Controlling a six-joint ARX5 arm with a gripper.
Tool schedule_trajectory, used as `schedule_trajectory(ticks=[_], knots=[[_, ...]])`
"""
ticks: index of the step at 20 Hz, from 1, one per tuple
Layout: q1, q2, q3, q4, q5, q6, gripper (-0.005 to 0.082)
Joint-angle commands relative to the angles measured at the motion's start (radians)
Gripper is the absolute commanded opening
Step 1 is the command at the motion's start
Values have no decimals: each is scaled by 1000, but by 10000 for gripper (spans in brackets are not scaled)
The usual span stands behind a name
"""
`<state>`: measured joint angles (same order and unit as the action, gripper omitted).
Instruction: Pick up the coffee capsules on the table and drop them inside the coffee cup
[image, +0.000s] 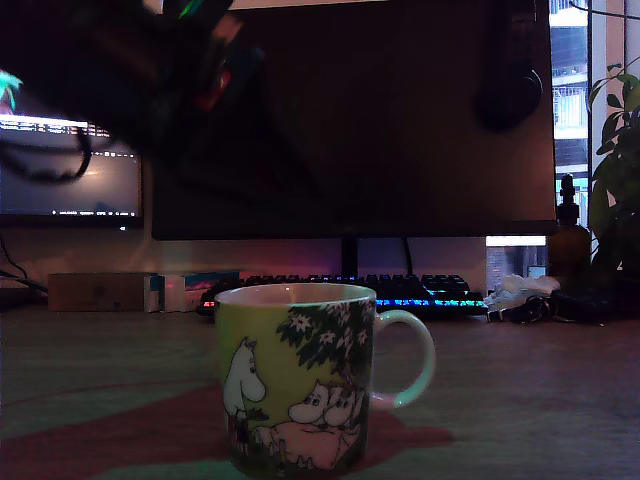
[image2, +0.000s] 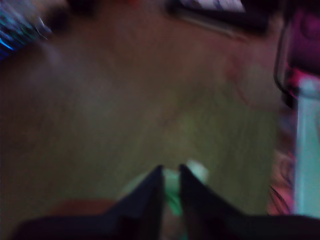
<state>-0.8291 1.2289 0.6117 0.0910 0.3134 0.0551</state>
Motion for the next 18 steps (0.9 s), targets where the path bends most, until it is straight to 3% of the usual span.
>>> schedule_trajectory(ticks=[1, 11, 18], knots=[[21, -19, -3, 23, -24, -4, -22], [298, -19, -4, 68, -24, -3, -22], [536, -21, -82, 163, 24, -15, -22]])
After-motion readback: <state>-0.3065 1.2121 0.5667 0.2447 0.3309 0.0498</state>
